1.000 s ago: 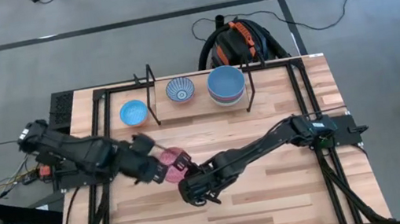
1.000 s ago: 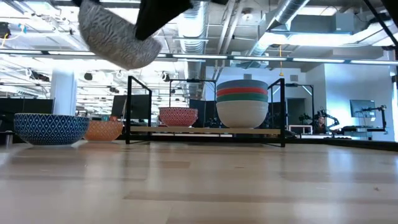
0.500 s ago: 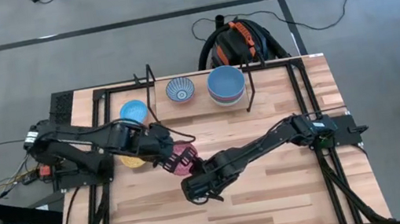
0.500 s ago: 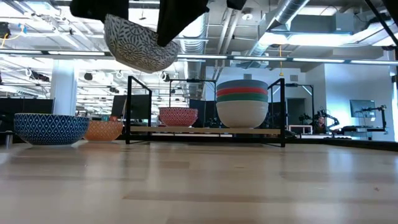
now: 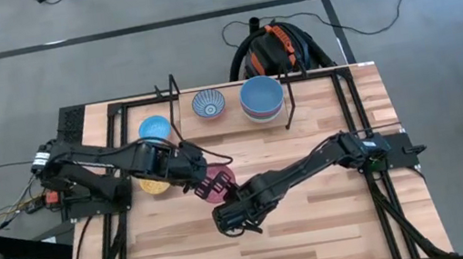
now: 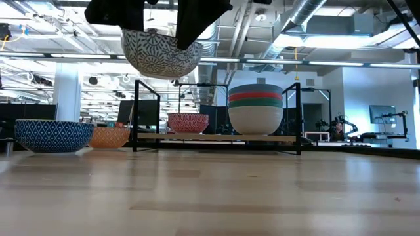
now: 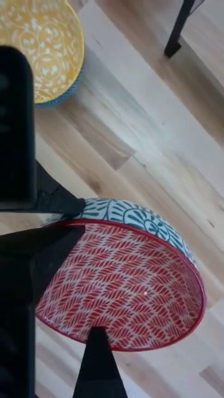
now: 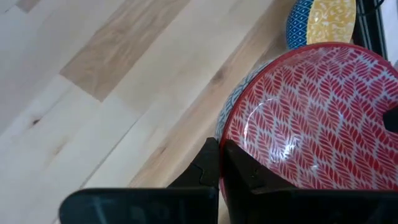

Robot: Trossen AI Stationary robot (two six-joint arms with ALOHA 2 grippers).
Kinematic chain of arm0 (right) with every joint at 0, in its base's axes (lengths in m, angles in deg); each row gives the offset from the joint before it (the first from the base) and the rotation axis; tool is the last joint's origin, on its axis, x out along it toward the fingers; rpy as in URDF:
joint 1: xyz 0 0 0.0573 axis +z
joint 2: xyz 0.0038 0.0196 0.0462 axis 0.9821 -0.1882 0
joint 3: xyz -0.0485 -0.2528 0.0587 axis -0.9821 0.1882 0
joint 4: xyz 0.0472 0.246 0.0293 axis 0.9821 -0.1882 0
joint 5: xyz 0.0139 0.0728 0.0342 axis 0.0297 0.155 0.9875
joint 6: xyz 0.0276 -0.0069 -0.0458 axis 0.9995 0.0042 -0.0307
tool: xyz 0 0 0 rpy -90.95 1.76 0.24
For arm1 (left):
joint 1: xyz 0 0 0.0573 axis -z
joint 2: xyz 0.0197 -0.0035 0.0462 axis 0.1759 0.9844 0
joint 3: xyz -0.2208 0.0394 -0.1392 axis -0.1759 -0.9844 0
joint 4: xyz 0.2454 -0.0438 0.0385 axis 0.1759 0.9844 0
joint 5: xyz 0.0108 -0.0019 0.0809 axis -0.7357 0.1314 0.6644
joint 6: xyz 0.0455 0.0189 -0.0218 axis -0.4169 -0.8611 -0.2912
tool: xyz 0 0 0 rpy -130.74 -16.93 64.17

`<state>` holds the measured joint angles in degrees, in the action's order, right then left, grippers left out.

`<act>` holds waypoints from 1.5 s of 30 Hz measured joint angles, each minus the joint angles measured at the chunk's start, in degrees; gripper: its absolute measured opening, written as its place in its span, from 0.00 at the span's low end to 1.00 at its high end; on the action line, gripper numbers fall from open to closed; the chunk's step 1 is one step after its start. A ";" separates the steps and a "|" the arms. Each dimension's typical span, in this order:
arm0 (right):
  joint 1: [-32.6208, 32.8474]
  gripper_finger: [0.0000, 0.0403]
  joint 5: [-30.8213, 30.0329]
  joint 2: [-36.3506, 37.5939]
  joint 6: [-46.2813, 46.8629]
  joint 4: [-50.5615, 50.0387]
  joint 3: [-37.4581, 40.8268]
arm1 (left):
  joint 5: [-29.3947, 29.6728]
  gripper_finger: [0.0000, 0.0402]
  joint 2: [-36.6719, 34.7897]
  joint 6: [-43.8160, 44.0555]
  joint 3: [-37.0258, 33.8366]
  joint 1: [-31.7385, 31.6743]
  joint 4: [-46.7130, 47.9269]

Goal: Place and stack bowls onto a shelf
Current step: Stack the small red bowl on the small blue bowl on the shelf

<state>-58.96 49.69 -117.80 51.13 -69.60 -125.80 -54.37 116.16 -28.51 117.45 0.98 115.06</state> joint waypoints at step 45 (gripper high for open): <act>-0.68 0.06 4.41 5.53 -5.16 -2.82 -0.28 | -6.00 0.09 -0.33 -20.71 -0.09 -4.59 -5.42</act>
<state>-59.64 54.10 -112.27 45.97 -72.42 -126.08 -60.37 115.83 -49.22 117.36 -3.61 109.64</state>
